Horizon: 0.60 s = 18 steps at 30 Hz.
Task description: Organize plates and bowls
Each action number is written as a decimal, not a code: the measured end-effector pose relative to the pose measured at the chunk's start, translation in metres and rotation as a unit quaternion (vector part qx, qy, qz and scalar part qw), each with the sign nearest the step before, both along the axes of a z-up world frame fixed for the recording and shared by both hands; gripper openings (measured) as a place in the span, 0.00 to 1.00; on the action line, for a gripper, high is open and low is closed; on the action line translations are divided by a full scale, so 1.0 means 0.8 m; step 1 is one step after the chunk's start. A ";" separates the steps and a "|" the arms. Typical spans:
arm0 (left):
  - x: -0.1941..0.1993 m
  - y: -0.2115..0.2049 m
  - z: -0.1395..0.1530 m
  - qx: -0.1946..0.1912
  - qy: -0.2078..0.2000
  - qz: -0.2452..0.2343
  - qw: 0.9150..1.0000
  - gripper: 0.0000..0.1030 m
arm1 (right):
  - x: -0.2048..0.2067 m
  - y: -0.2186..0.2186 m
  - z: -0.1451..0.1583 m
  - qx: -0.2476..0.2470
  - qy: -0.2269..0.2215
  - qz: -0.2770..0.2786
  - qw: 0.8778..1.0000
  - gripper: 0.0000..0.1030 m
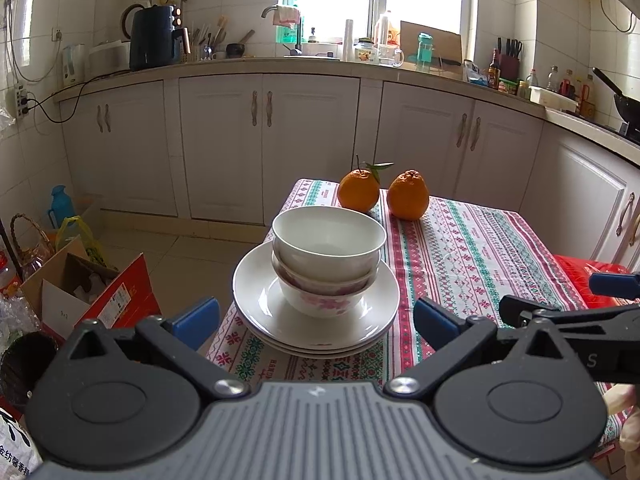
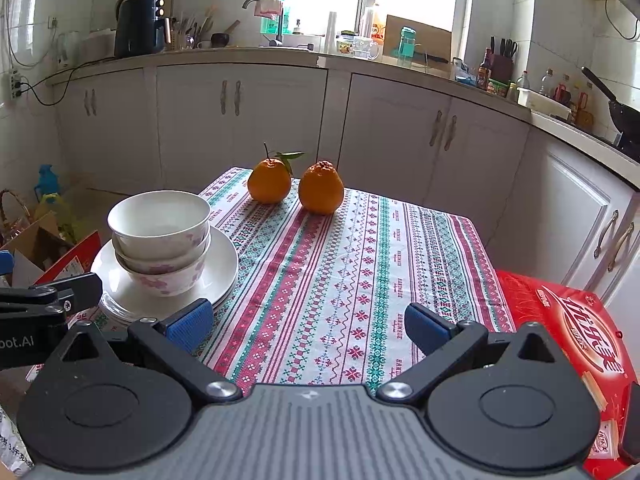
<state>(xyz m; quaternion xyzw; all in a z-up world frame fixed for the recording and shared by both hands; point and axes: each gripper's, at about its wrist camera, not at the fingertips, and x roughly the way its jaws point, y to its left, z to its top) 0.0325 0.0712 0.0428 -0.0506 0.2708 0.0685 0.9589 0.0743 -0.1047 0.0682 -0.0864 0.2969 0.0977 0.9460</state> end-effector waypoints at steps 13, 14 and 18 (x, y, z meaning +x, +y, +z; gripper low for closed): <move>0.000 -0.001 0.002 0.002 -0.001 0.003 1.000 0.99 | 0.000 0.001 0.002 -0.001 -0.003 -0.001 1.000 1.00; 0.000 -0.001 0.002 0.003 -0.001 0.003 1.000 0.99 | 0.000 0.001 0.002 -0.001 -0.004 -0.001 1.000 1.00; 0.000 -0.001 0.003 0.003 -0.002 0.003 1.000 0.99 | 0.000 0.001 0.002 -0.001 -0.005 -0.001 1.000 1.00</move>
